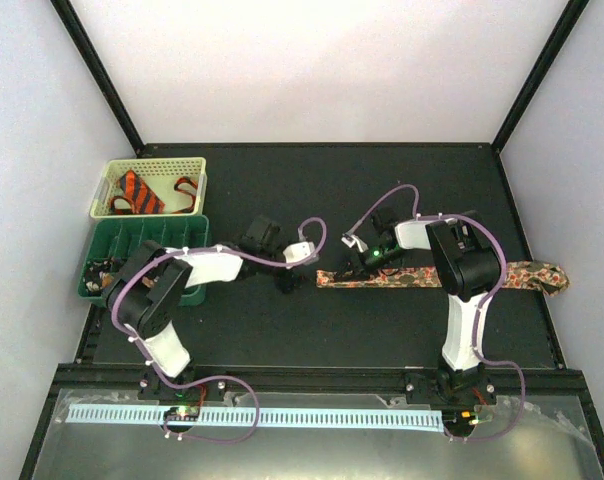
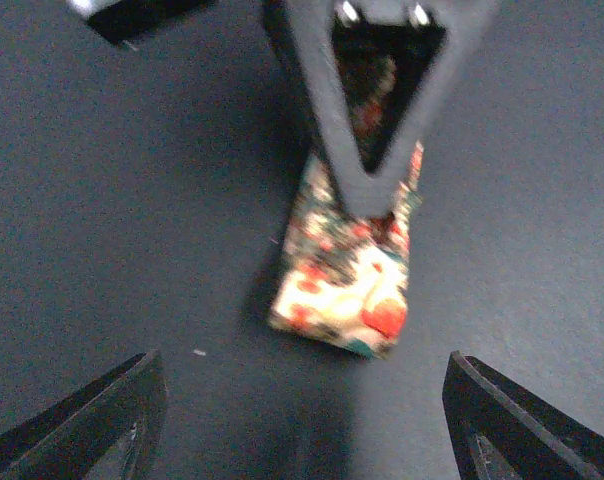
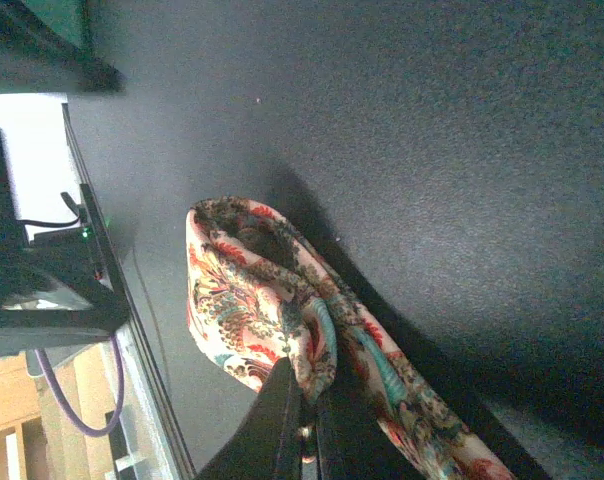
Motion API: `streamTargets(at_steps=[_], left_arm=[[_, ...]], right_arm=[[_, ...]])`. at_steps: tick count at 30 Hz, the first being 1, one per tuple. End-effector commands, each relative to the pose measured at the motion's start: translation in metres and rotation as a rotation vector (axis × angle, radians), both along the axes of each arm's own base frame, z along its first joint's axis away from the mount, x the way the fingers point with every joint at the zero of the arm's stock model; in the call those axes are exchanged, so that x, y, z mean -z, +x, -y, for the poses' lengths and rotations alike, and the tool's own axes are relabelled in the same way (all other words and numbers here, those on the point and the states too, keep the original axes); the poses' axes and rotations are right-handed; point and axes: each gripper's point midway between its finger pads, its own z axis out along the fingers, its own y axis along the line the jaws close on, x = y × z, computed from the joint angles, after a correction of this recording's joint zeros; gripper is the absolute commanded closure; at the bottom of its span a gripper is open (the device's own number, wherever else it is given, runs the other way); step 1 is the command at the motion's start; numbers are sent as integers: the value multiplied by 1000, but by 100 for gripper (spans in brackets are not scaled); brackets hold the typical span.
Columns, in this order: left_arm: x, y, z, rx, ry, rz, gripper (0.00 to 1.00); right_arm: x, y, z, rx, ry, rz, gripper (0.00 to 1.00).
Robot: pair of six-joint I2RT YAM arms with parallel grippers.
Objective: Roll the ties
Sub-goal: Roll the tie at the center of the board.
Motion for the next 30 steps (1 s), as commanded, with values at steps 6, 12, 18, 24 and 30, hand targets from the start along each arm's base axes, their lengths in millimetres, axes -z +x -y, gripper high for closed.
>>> streamTargets(at_steps=[6, 12, 18, 24, 30], left_arm=[[10, -8, 21, 89, -150, 51, 23], [29, -10, 25, 124, -99, 54, 30], [36, -11, 27, 131, -56, 89, 45], [41, -4, 29, 113, -30, 127, 51], [45, 6, 29, 74, -5, 131, 40]], right_arm=[[24, 6, 13, -17, -115, 30, 98], [26, 4, 16, -20, -135, 27, 98], [30, 4, 17, -21, -144, 10, 98], [32, 4, 17, -20, -148, 4, 98], [31, 3, 17, -27, -149, 6, 98]])
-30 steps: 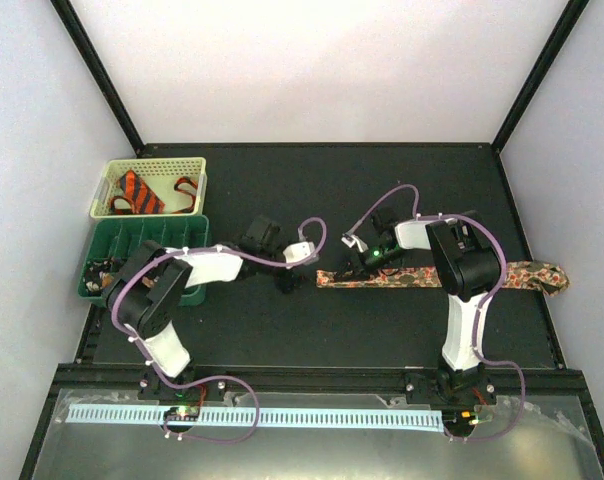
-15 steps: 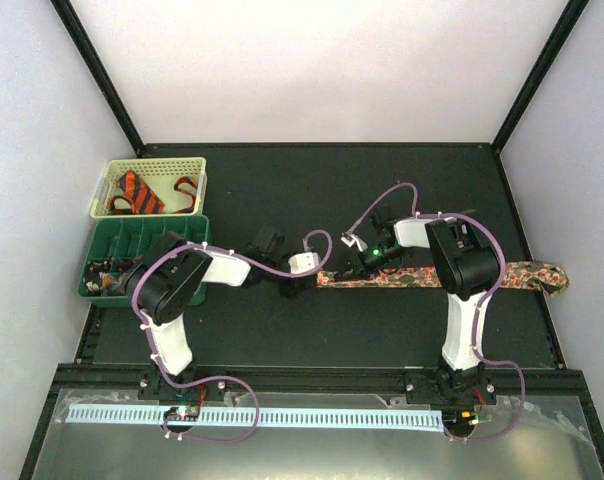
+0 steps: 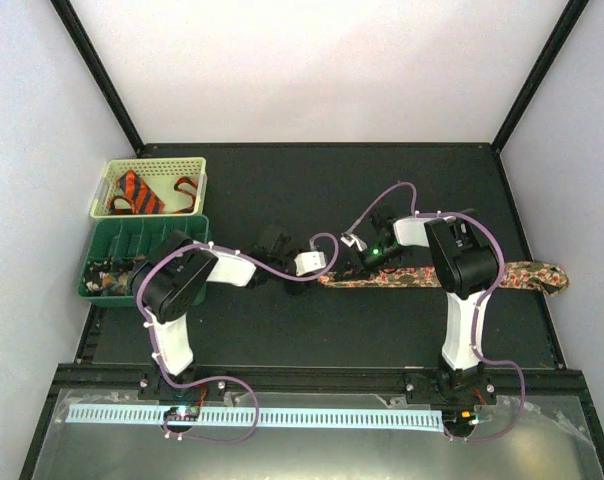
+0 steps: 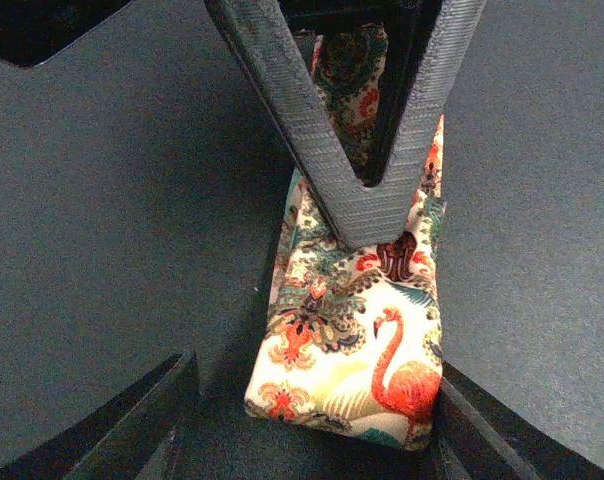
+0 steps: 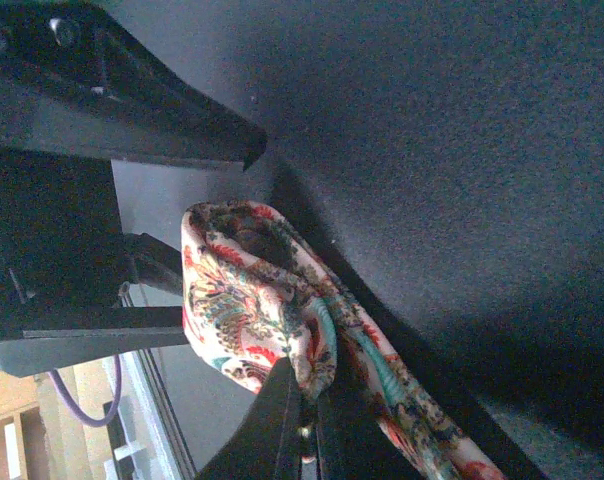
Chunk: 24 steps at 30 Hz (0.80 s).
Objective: Roll the ties
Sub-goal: Roll the tie at the center of the board.
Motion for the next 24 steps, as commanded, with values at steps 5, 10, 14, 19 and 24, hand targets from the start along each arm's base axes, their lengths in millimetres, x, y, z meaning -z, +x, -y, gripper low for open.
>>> streamTargets(at_steps=[5, 10, 14, 19, 24], left_arm=[[0, -3, 8, 62, -5, 11, 54], [-23, -25, 12, 163, -90, 14, 65], [-40, -18, 24, 146, -138, 12, 66], [-43, -10, 45, 129, -157, -15, 64], [-27, -7, 52, 114, -128, -24, 64]], right_arm=[[31, 1, 17, -5, -135, 12, 98], [33, 1, 17, -2, -136, 4, 98], [33, 1, 16, -2, -135, 1, 98], [33, 0, 16, -2, -131, -2, 98], [30, 1, 15, -7, -126, 8, 97]])
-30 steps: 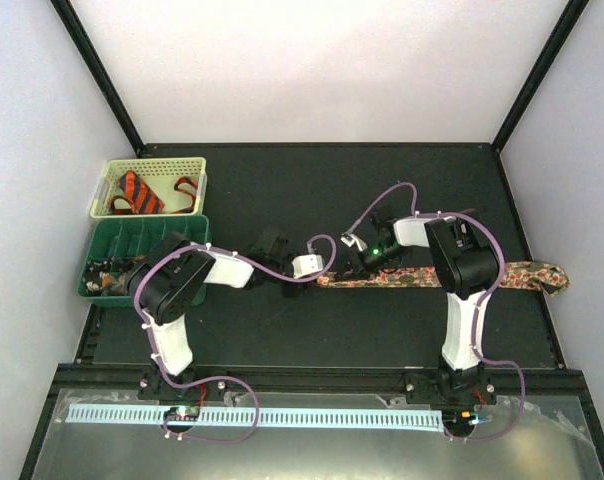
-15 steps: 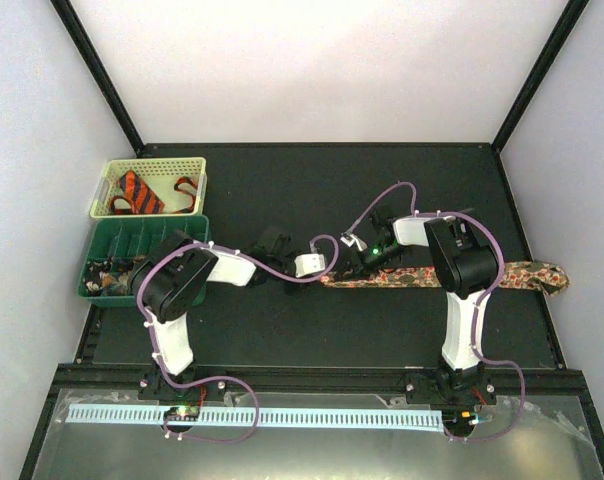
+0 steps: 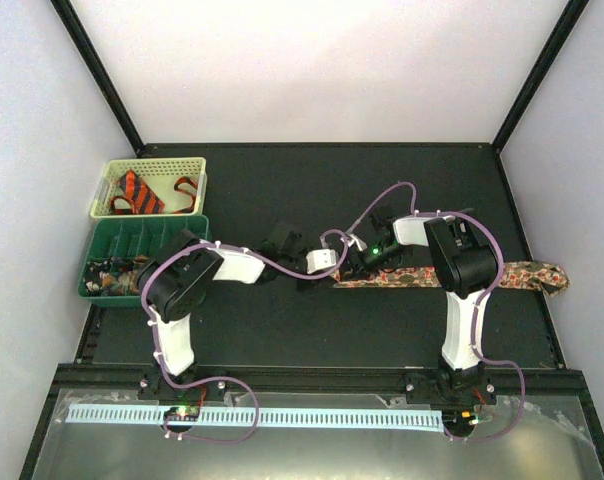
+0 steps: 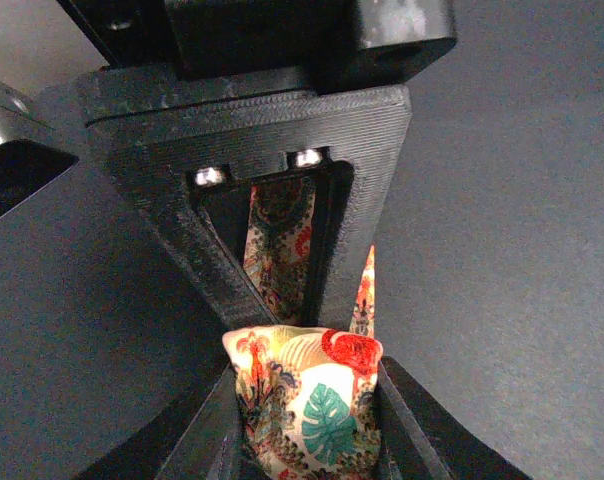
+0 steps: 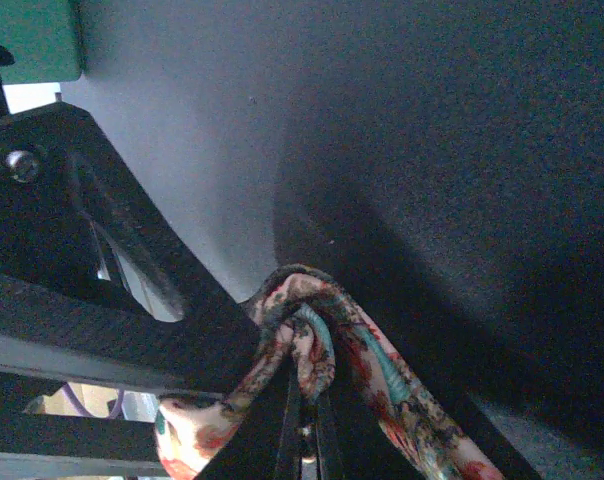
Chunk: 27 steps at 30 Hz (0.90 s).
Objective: Roll the ties
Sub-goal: Roll the tie at the center of the board.
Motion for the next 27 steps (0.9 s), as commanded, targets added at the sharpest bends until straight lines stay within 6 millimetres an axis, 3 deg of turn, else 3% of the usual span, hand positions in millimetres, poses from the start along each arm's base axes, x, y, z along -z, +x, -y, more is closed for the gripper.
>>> streamTargets(at_steps=[1, 11, 15, 27], left_arm=[[2, 2, 16, 17, -30, -8, 64], [37, 9, -3, -60, 139, -36, 67], [43, 16, -13, -106, 221, -33, 68], [57, 11, -31, -113, 332, -24, 70]], right_arm=[[30, 2, 16, -4, -126, 24, 97], [21, 5, 13, -5, -100, 44, 92], [12, 7, 12, 1, -80, 61, 87], [-16, 6, 21, 9, -59, 97, 68]])
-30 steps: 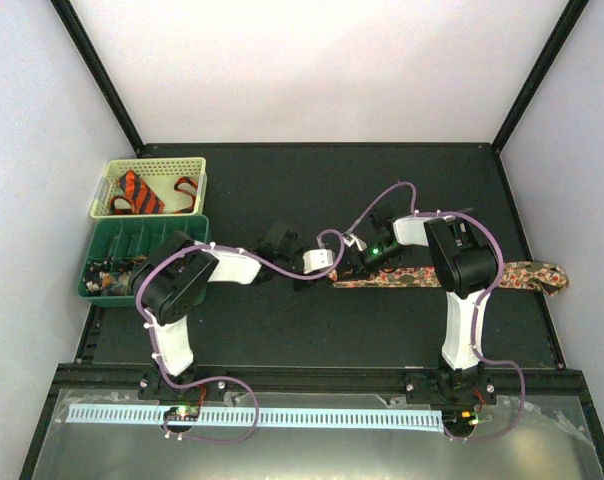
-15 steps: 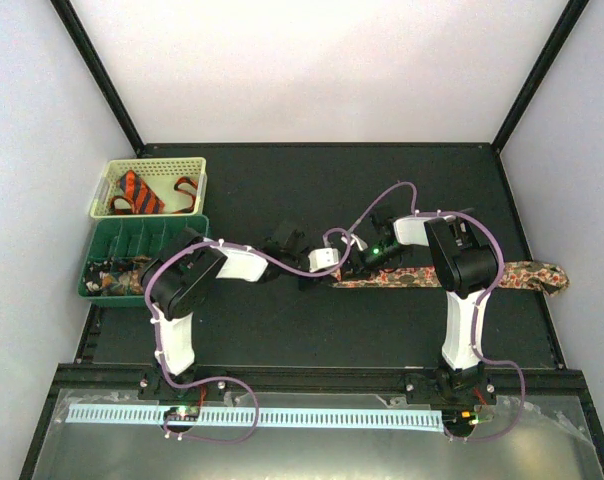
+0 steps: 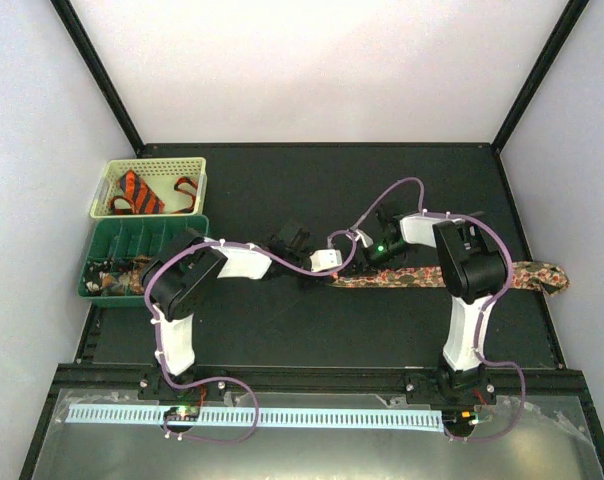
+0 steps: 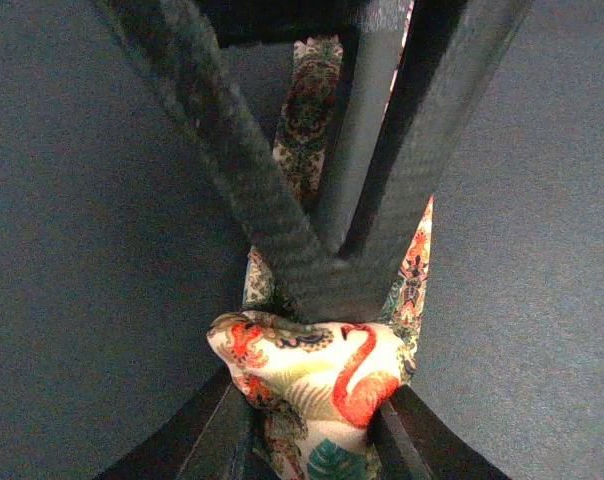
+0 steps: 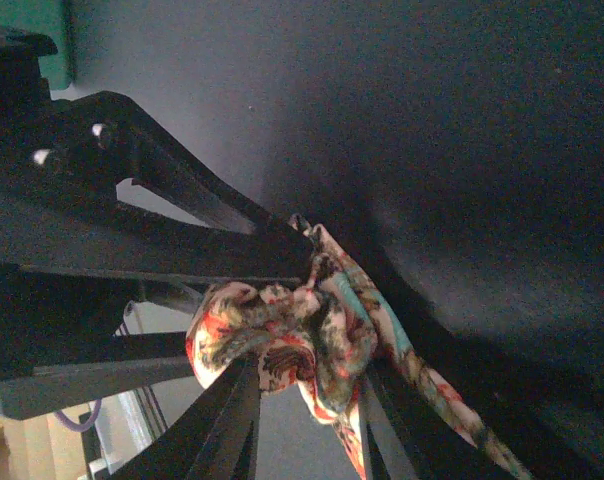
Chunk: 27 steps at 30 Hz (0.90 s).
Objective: Roll the ties
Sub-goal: Roll the tie at the center of the board.
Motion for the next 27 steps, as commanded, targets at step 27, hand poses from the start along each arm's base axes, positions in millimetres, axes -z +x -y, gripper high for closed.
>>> streamTargets(at_steps=[27], left_arm=[[-36, 2, 29, 30, -158, 13, 58]], right_arm=[[25, -11, 4, -35, -54, -20, 95]])
